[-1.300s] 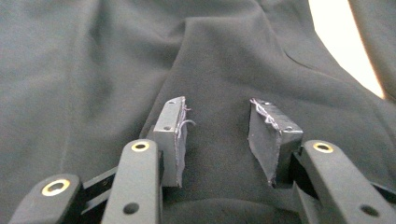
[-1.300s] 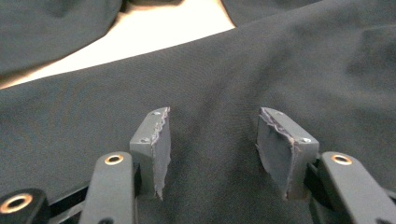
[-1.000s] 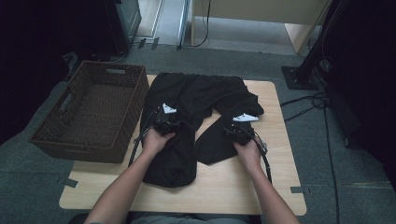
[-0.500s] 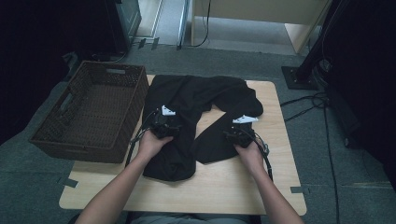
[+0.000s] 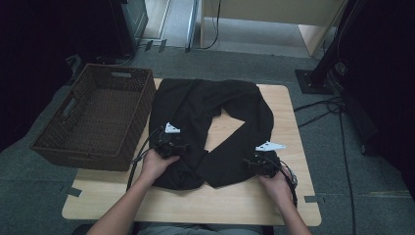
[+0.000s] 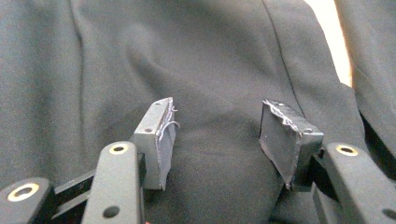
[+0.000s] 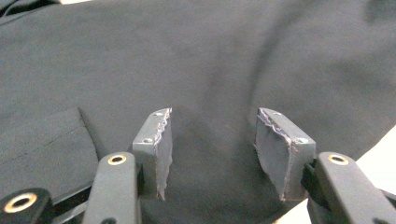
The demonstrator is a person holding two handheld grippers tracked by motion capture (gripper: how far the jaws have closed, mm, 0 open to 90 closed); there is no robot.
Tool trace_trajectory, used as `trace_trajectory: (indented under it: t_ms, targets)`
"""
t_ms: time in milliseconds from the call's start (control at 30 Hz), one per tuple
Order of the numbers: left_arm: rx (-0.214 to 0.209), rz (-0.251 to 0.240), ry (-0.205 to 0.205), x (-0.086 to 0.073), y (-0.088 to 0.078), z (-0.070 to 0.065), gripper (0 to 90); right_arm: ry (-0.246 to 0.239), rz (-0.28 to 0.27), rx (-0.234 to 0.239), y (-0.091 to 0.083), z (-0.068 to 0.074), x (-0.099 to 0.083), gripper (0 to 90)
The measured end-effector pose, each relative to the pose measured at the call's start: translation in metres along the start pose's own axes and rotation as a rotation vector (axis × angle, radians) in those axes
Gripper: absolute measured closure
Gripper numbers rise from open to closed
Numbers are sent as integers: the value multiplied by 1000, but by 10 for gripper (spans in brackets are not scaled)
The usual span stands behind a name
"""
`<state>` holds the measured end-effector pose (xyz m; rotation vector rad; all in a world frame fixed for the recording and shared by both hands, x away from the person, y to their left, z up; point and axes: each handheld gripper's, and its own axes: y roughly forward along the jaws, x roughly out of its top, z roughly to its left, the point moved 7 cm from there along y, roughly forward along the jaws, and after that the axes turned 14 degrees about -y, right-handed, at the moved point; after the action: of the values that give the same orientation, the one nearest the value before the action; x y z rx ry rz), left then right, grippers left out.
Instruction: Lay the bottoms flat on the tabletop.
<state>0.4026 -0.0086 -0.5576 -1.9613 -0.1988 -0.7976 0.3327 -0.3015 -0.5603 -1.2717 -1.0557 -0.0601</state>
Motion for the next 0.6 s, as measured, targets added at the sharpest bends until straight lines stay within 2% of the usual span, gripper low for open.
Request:
trace_trajectory:
  t_ms: [33,100,167,267,333,400,500,600]
  targets:
    - [-1,2,-3,0,0,0,452,6,-13,-2,0,-2,1,458]
    - [-6,-3,-4,1,1,0,449,3,-41,-38,0,-7,5,458]
    - [-10,-7,-8,1,1,0,446,21,-64,-55,3,-12,10,459]
    - [-13,-12,-9,1,2,0,445,49,-78,-46,12,-12,18,469]
    - [-14,-15,-9,1,2,0,445,24,-68,-50,19,-9,22,474]
    - [-14,-17,-7,1,2,0,446,-16,-46,-80,25,-5,24,495]
    - [-9,-20,-4,1,3,0,446,-8,-57,-81,28,-3,25,571]
    - [-4,-23,2,1,3,0,447,-24,-59,-60,26,1,25,797]
